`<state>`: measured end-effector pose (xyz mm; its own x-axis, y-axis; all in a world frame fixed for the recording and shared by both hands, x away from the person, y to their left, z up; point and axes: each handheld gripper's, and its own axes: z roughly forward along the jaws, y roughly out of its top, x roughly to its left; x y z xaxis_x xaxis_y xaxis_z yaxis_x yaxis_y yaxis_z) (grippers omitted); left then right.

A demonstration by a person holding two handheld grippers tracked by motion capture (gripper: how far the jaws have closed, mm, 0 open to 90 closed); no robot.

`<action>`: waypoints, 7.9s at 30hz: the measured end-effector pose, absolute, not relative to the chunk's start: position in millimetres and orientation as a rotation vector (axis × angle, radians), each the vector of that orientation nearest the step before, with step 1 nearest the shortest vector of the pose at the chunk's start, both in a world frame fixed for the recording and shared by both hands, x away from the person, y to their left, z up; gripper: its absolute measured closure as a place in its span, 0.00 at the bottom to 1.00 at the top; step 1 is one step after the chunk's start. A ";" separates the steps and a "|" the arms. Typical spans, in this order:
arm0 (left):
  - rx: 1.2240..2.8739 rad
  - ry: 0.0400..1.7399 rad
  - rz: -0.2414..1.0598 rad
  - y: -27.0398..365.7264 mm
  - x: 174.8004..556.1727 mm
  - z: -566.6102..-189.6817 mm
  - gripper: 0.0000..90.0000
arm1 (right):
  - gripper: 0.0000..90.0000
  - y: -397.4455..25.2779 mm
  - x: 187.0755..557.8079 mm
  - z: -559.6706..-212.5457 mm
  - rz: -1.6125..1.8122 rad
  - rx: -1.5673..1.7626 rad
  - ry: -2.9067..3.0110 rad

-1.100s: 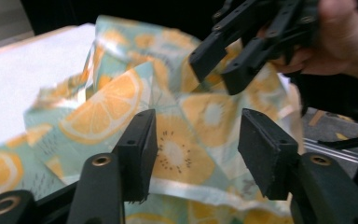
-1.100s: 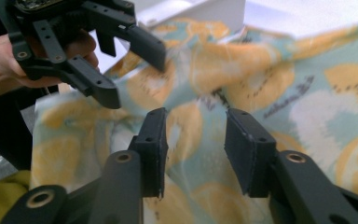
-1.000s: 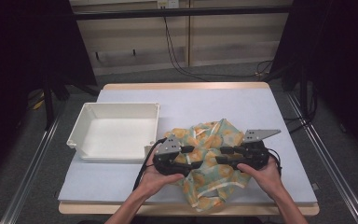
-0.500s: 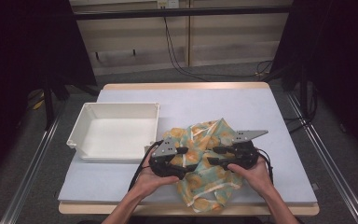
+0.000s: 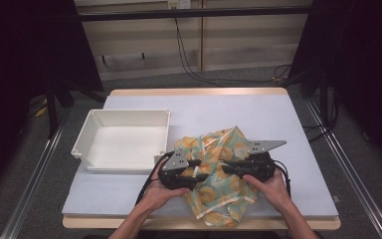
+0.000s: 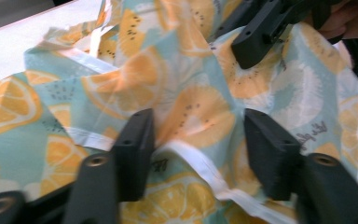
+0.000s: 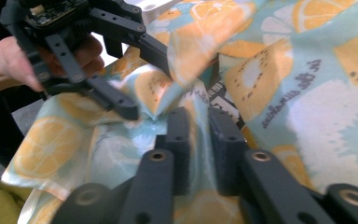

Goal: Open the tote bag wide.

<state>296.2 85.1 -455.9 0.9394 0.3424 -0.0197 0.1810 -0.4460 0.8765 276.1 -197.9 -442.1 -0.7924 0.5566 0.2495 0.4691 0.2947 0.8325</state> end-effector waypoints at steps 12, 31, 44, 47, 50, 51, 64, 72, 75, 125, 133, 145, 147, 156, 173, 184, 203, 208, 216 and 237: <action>1.912 0.466 0.097 106.1 309.6 -438.3 0.97 | 0.98 -205.3 262.2 -431.3 1.615 0.944 2.450; 1.885 0.649 0.114 136.4 349.6 -424.1 0.98 | 0.98 -222.8 218.0 -441.3 1.581 0.909 2.557; 1.891 0.706 0.089 145.6 358.0 -437.1 0.97 | 1.00 -241.0 202.7 -465.4 1.491 0.973 2.626; 1.881 0.707 0.080 145.1 356.5 -439.4 0.92 | 0.99 -241.4 203.7 -465.0 1.504 0.982 2.607; 1.873 0.708 0.083 146.5 351.2 -438.2 0.84 | 0.89 -240.0 205.2 -458.0 1.528 0.961 2.575; 1.871 0.710 0.085 147.2 349.0 -437.0 0.79 | 0.87 -239.8 205.3 -451.7 1.554 0.951 2.552; 1.836 0.631 0.119 155.1 317.5 -411.2 0.61 | 0.68 -251.9 211.8 -418.6 1.635 0.948 2.388; 1.799 0.609 0.139 158.5 309.6 -401.0 0.60 | 0.76 -258.0 222.6 -409.8 1.615 0.989 2.326; 1.799 0.550 0.108 152.9 305.1 -397.9 0.70 | 0.77 -258.1 228.9 -410.8 1.600 1.001 2.313; 2.112 0.139 -0.138 27.5 270.6 -431.1 0.99 | 0.99 -242.6 272.8 -442.3 1.495 1.096 2.348; 2.093 0.110 -0.181 33.4 254.8 -434.8 0.99 | 1.00 -245.5 293.7 -438.9 1.537 1.118 2.311; 2.122 0.049 -0.195 43.0 235.4 -441.1 0.99 | 1.00 -248.0 331.5 -429.7 1.592 1.170 2.250; 2.124 0.045 -0.202 44.2 233.8 -442.9 0.99 | 1.00 -246.7 336.4 -429.3 1.593 1.173 2.252; 2.185 0.029 -0.218 53.7 227.1 -458.0 1.00 | 1.00 -248.5 361.3 -435.3 1.570 1.245 2.228; 2.182 0.102 -0.217 64.0 235.2 -468.9 0.88 | 0.96 -240.4 369.4 -441.1 1.557 1.271 2.215; 2.090 0.175 -0.161 69.1 240.3 -448.5 0.64 | 0.68 -251.2 340.8 -417.2 1.550 1.199 2.189; 1.960 0.271 -0.131 100.0 257.0 -418.9 0.53 | 0.65 -236.9 286.3 -387.3 1.562 1.065 2.261; 1.939 0.302 -0.117 103.6 260.2 -417.3 0.51 | 0.65 -221.3 280.6 -392.2 1.579 1.030 2.322; 1.976 0.360 -0.044 80.7 286.4 -420.0 0.70 | 0.54 -198.7 270.8 -416.8 1.498 1.012 2.432; 2.024 0.423 -0.029 70.9 303.7 -449.2 0.69 | 1.00 -202.5 261.7 -439.3 1.455 1.025 2.437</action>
<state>303.7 70.9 -449.2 0.9379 0.2832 -0.2002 0.3081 -0.4154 0.8559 261.7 -202.5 -439.3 -0.7625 0.6059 0.2269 0.4871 0.3068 0.8177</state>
